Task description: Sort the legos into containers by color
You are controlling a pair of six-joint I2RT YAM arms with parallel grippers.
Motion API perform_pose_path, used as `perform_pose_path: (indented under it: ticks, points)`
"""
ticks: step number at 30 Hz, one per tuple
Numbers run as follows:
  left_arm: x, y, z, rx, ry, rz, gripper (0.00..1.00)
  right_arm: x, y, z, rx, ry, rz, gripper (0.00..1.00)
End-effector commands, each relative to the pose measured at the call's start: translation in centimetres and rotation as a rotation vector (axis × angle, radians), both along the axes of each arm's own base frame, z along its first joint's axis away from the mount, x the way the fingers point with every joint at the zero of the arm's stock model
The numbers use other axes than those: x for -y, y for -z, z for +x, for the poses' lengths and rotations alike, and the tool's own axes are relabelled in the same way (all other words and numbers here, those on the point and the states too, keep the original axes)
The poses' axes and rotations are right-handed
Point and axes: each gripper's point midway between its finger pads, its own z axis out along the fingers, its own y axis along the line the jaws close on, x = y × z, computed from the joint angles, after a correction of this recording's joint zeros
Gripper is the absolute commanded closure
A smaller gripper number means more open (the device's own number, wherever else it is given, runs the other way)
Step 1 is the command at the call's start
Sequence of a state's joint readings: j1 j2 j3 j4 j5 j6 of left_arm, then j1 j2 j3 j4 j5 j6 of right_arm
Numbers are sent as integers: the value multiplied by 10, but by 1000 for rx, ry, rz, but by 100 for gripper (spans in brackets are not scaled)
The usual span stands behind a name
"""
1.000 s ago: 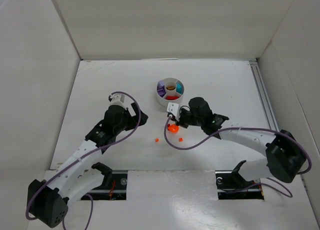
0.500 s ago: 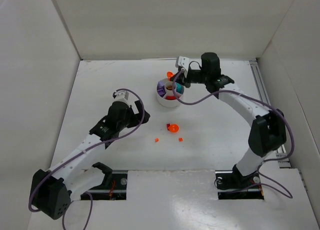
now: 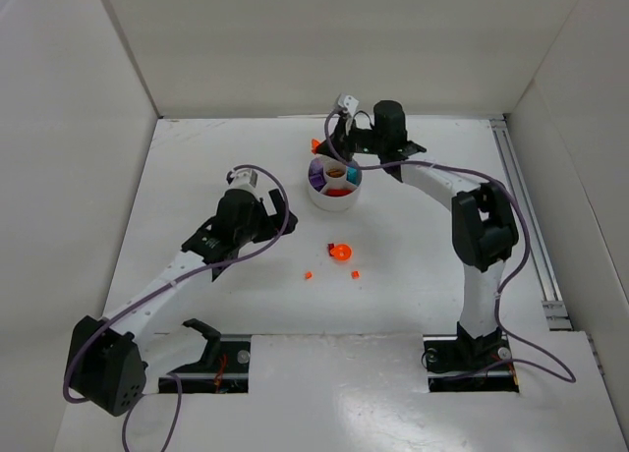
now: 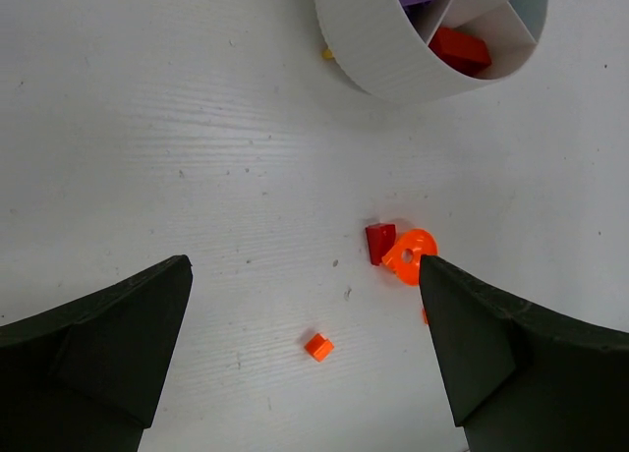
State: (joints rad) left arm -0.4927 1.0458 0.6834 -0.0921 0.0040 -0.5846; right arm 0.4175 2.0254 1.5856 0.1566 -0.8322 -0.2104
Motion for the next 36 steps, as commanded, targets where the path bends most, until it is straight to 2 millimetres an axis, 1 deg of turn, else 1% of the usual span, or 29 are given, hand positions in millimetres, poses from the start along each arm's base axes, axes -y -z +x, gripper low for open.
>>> perform_pose_path:
  ticks: [1, 2, 3, 4, 5, 7, 9, 10, 11, 12, 13, 14, 16, 17, 18, 19, 20, 21, 22, 23, 24, 25, 27, 28, 30, 31, 33, 34, 36]
  points:
    - [3, -23, 14, 62, 11, -27, 0, -3, -66, 13, 84, 50, 214, 100]
    - [3, -23, 14, 62, 11, -27, 0, -4, -63, 14, 77, 50, 231, 100]
    - [3, -27, 15, 70, 11, -31, 0, 0, -72, 17, 96, 57, 256, 100]
    - [3, -24, 16, 62, 11, -27, 0, -1, -64, 18, 66, 59, 263, 100]
    - [4, -28, 17, 70, 11, -31, 0, -3, -55, 20, 41, 61, 260, 100]
    - [4, -23, 16, 53, 11, -22, 0, -4, -50, 22, 30, 61, 273, 100]
    - [4, -23, 16, 56, 16, -15, 0, -7, -45, 24, 10, 60, 297, 100]
    - [4, -23, 16, 56, 16, -15, 0, -2, -49, 28, 19, 68, 309, 100]
    - [4, -23, 16, 56, 16, -15, 0, -2, -45, 29, 10, 69, 312, 100]
    - [4, -20, 17, 48, 16, -11, 0, 3, -40, 34, -5, 82, 312, 100]
    - [4, -24, 18, 56, 16, -15, 0, 3, -40, 34, -5, 83, 312, 100]
    - [5, -21, 19, 48, 16, -11, 0, 8, -39, 41, -2, 102, 313, 100]
    - [6, -20, 20, 48, 16, -11, 0, 9, -40, 43, -11, 118, 319, 100]
    - [7, -21, 23, 46, 16, -10, 0, 9, -30, 44, -29, 121, 311, 100]
    - [7, -21, 23, 46, 16, -10, 0, 15, -27, 47, -35, 144, 316, 100]
    - [8, -22, 25, 46, 16, -10, 0, 14, -21, 49, -44, 146, 312, 100]
    - [8, -18, 26, 37, 16, -6, 0, 14, -21, 48, -53, 146, 315, 100]
    - [8, -18, 26, 37, 16, -6, 0, 14, -13, 48, -60, 147, 312, 100]
    - [8, -15, 26, 27, 16, -1, 0, 20, -9, 50, -78, 160, 313, 100]
    - [10, -15, 25, 24, 25, -6, 0, 20, -12, 52, -62, 166, 321, 100]
    - [12, -17, 28, 31, 25, -9, 0, 20, -3, 52, -78, 169, 313, 100]
    - [12, -17, 28, 31, 25, -9, 0, 25, -3, 55, -77, 178, 314, 100]
    - [14, -11, 28, 12, 34, -7, 0, 25, 6, 54, -94, 181, 306, 100]
    - [14, -15, 30, 20, 34, -11, 0, 25, 11, 55, -102, 183, 303, 100]
    - [15, -11, 30, 11, 34, -6, 0, 23, 11, 54, -108, 172, 317, 100]
    - [15, -15, 32, 19, 34, -10, 1, 24, 14, 53, -119, 173, 320, 100]
    - [17, -13, 31, 5, 37, -17, 1, 23, 21, 50, -127, 165, 316, 100]
    - [17, -13, 31, 5, 37, -17, 1, 23, 18, 50, -122, 163, 325, 100]
    - [18, -14, 32, 13, 37, -21, 1, 24, 28, 45, -138, 157, 317, 100]
